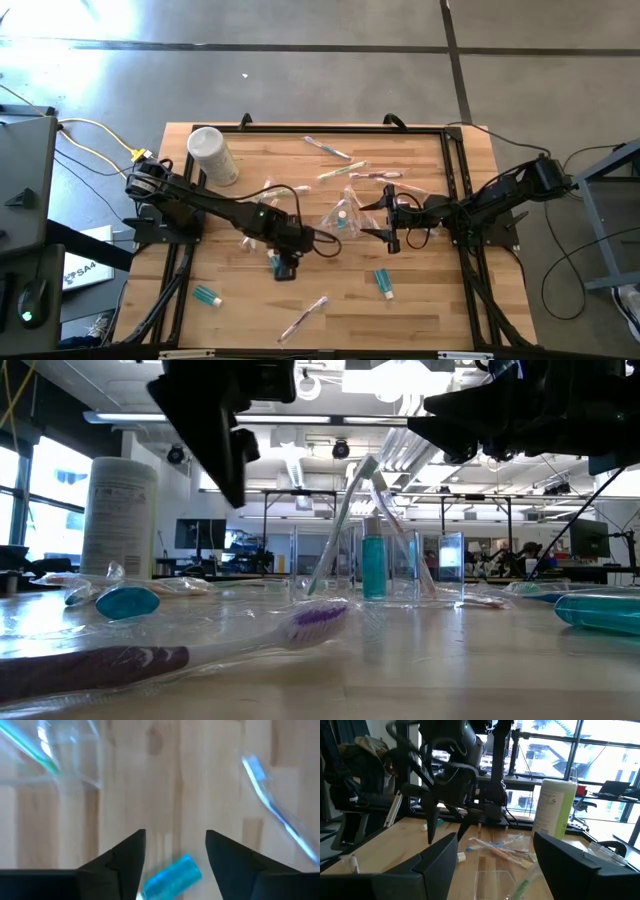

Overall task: Pick & Place toothbrushing station
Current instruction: Put the blue mouthwash into the transparent organizer

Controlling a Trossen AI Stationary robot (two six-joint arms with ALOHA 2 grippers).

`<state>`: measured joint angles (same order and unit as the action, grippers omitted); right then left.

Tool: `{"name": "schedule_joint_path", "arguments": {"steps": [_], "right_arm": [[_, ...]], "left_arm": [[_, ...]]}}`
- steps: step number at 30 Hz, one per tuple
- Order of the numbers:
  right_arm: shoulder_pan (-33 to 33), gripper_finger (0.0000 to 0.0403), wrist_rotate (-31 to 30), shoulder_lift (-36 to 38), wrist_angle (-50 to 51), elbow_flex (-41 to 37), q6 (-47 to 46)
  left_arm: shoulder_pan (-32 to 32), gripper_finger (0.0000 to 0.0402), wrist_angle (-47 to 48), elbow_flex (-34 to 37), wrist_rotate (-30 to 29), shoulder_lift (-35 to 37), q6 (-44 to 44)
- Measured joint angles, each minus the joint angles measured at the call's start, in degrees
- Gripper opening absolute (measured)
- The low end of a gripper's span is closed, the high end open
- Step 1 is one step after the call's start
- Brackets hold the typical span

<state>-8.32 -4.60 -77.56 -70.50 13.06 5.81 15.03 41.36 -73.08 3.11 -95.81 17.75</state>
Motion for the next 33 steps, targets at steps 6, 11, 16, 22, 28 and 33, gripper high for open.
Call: {"name": "schedule_joint_path", "arguments": {"steps": [6, 11, 16, 22, 28, 33], "right_arm": [[0.00, 0.0254, 0.00, 0.00, 0.00, 0.00, 0.02], [0.00, 0.0254, 0.00, 0.00, 0.00, 0.00, 0.02], [0.00, 0.0254, 0.00, 0.00, 0.02, 0.00, -0.01], [0.00, 0.0254, 0.02, 0.00, 0.06, 0.00, -0.03], [0.00, 0.0254, 0.02, 0.00, 0.04, 0.00, -0.09], [0.00, 0.0254, 0.02, 0.00, 0.07, 0.00, -0.16]], "left_arm": [[1.34, 0.0212, 8.02, 0.02, 1.75, 0.00, -1.83], [4.95, 0.0212, 8.38, 0.02, -1.65, 0.00, -11.55], [7.92, 0.0212, 7.54, 1.37, -4.48, 0.02, -20.04], [8.66, 0.0212, 6.14, 4.95, -5.74, 0.02, -20.56], [8.61, 0.0212, 2.05, 7.81, -8.37, 0.02, -21.26], [8.61, 0.0212, 2.56, 8.81, -7.71, -1.70, -22.28]]}}
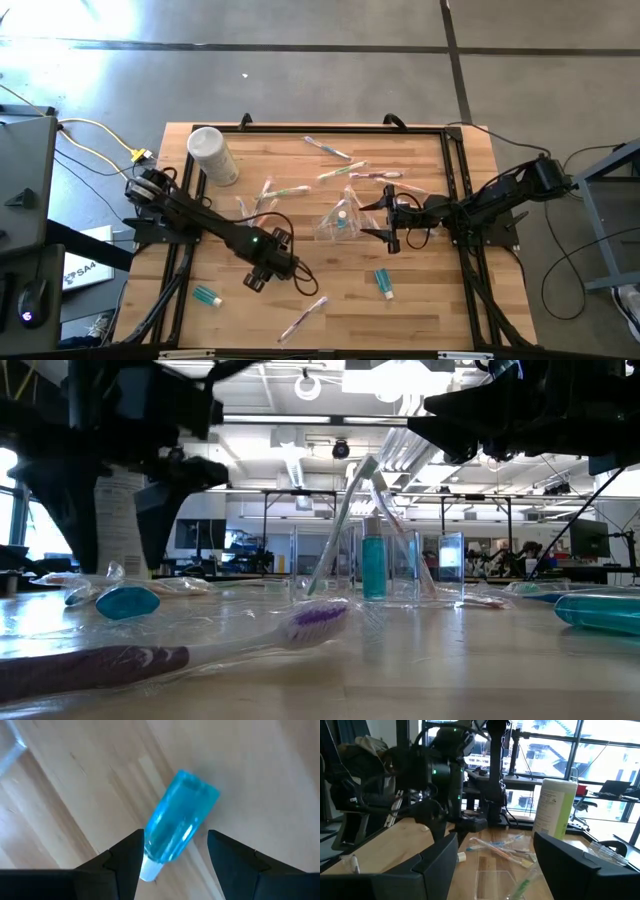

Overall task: Pick & Place toothbrushing station
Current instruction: Put the blue mouthwash into the transparent organizer

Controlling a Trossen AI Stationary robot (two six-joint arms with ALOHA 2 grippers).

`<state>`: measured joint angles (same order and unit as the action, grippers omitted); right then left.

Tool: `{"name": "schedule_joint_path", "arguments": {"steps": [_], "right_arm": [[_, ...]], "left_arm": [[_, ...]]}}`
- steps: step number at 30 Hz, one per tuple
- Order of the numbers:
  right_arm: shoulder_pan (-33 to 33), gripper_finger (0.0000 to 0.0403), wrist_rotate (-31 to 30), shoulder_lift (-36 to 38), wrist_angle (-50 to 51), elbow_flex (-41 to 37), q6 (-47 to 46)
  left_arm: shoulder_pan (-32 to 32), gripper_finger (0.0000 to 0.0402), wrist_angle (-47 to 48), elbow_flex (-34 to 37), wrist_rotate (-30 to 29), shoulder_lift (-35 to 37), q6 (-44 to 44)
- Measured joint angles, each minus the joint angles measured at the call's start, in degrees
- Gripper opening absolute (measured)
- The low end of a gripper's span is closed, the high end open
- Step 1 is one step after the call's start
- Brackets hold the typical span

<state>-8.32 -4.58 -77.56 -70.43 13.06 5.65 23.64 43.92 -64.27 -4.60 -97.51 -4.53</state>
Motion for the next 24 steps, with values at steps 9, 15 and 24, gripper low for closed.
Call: {"name": "schedule_joint_path", "arguments": {"steps": [9, 15, 24], "right_arm": [[0.00, 0.0254, 0.02, 0.00, 0.27, 0.00, -0.04], [0.00, 0.0254, 0.02, 0.00, 0.38, 0.00, -0.02], [0.00, 0.0254, 0.02, 0.00, 0.39, 0.00, -0.03]], "left_arm": [[0.00, 0.0212, -0.91, -0.28, 0.77, -6.46, -4.92], [0.00, 0.0206, -1.44, -0.35, -0.11, -7.52, -5.76], [0.06, 0.0085, -1.78, -0.30, -3.34, -7.39, -5.74]]}}
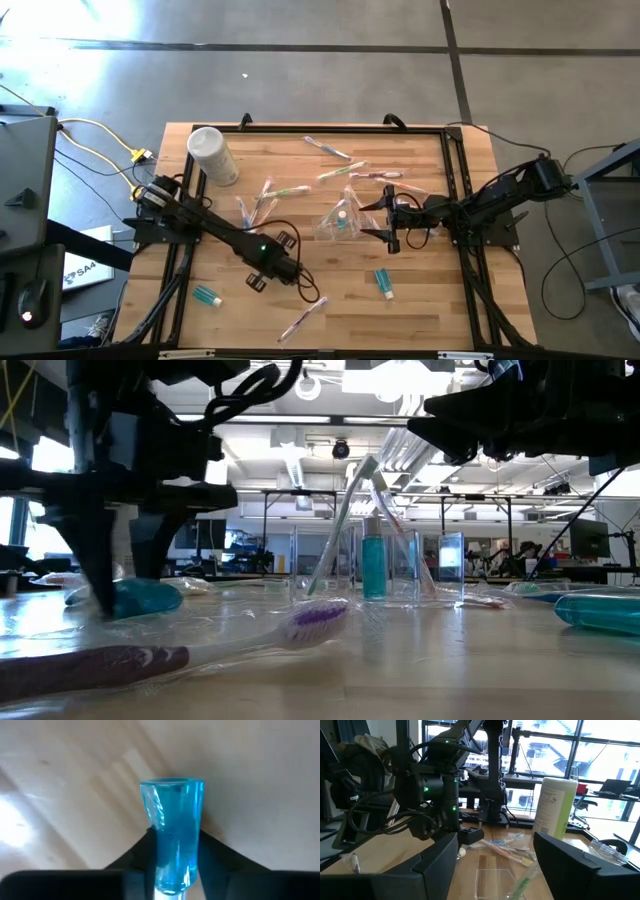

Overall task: Pick & Place toothbrushing station
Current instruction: Put the blue mouthwash into the transparent organizer

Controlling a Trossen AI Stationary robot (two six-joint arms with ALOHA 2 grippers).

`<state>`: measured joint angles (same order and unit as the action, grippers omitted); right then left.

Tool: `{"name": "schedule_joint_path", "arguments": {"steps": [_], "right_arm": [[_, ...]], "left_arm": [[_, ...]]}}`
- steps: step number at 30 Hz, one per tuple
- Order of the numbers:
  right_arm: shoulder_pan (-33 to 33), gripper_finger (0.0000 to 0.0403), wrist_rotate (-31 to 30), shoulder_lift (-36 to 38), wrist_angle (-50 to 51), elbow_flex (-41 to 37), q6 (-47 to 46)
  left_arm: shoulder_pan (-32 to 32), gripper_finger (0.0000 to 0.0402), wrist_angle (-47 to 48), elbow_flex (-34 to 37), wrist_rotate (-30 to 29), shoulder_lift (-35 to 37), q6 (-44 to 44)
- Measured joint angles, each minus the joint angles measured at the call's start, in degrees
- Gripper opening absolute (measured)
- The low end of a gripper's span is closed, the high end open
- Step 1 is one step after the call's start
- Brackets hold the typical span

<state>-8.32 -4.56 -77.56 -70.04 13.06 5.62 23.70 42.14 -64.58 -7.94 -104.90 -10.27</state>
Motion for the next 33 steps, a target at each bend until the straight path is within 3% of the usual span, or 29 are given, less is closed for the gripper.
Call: {"name": "schedule_joint_path", "arguments": {"steps": [5, 9, 15, 19, 24, 27, 30, 33], "right_arm": [[0.00, 0.0254, 0.00, 0.00, 0.00, 0.00, 0.00], [0.00, 0.0254, 0.00, 0.00, 0.01, 0.00, 0.01], [-0.06, 0.0254, 0.32, 0.00, 0.02, 0.00, 0.00], [-1.06, 0.0254, 0.31, 0.00, 0.01, 0.00, 0.04], [-2.24, 0.0254, 0.34, 0.00, -0.09, 0.00, 0.66], [-2.90, 0.0254, 0.30, 0.00, -0.95, 0.00, 1.86], [-3.67, 0.0254, 0.23, 0.00, -3.07, 0.00, 2.17], [-4.55, 0.0254, 0.79, 0.00, -5.83, 0.00, 2.43]], "left_arm": [[0.01, 0.0058, 1.97, -1.51, -1.67, -0.12, 2.36], [0.36, 0.0047, 10.17, -6.32, -6.40, -0.81, 3.07], [2.49, 0.0045, 22.17, -20.46, -17.16, -0.48, 7.01], [4.43, 0.0045, 22.36, -29.16, -28.43, -0.02, 10.60], [7.29, 0.0045, 8.22, -31.05, -41.77, 3.25, 10.21], [7.56, 0.0045, -4.98, -29.32, -45.89, 4.69, 6.59], [7.14, 0.0045, -22.43, -27.10, -44.42, 5.35, 0.28], [5.83, 0.0045, -39.33, -24.98, -36.70, 5.40, -7.25]]}}
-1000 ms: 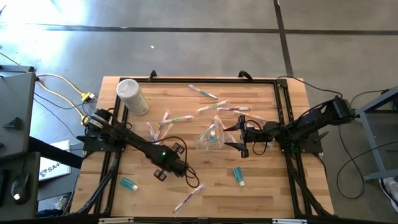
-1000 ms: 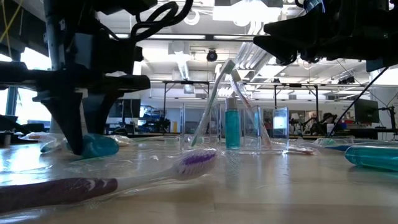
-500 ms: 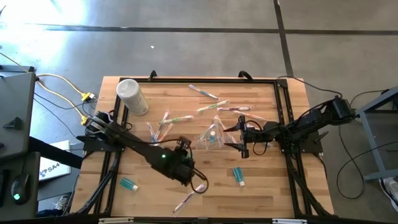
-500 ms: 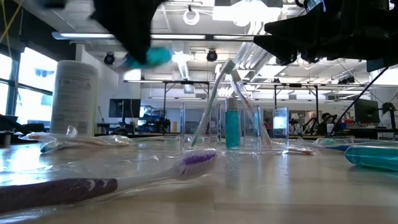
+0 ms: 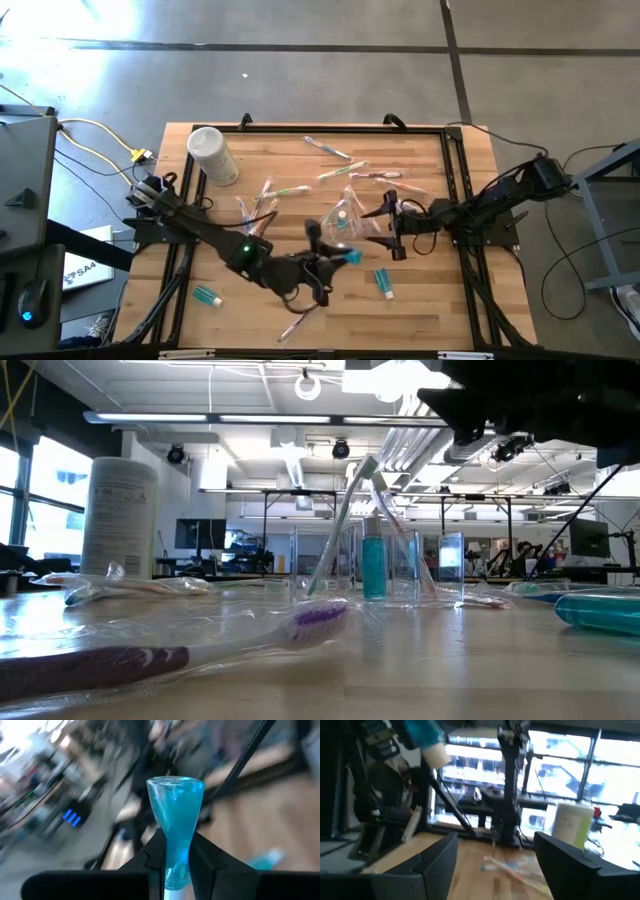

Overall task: Pick & Place toothbrushing station
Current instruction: Put the blue mouthwash into the transparent organizer

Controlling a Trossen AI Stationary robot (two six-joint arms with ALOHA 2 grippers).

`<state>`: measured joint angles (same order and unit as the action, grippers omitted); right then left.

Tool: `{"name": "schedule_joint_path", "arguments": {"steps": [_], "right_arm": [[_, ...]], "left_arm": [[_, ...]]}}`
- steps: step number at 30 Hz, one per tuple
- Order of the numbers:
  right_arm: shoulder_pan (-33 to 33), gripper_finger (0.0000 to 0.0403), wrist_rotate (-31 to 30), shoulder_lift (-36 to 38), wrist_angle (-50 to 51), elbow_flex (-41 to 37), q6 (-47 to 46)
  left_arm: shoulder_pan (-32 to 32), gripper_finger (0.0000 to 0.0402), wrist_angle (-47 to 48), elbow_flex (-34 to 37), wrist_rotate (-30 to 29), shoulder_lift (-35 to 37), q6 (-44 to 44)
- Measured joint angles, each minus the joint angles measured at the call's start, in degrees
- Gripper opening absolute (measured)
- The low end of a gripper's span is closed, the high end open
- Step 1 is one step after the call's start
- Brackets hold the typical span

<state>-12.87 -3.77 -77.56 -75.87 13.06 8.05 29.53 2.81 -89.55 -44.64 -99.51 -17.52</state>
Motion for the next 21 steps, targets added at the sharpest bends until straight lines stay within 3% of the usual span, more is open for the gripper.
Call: {"name": "schedule_joint_path", "arguments": {"steps": [5, 10, 15, 21], "right_arm": [[-2.23, 0.0254, 2.58, 0.00, -2.66, 0.02, 1.24], [-4.50, 0.0254, 1.86, 0.00, -7.30, 0.04, 4.11], [-6.24, 0.0254, -0.73, 0.02, -9.34, 0.14, 7.27], [-7.43, 0.0254, -2.66, 0.02, -7.25, 4.64, 14.22]], "left_arm": [[-2.81, 0.0045, -13.74, 1.94, 10.62, 0.00, -6.35], [-6.72, 0.0045, -23.67, 3.78, 23.43, -0.80, -6.42], [-9.99, 0.0045, -28.55, 6.02, 31.22, -0.87, -5.20], [-12.39, 0.0044, -34.43, 9.75, 35.35, -0.89, -4.07]]}}
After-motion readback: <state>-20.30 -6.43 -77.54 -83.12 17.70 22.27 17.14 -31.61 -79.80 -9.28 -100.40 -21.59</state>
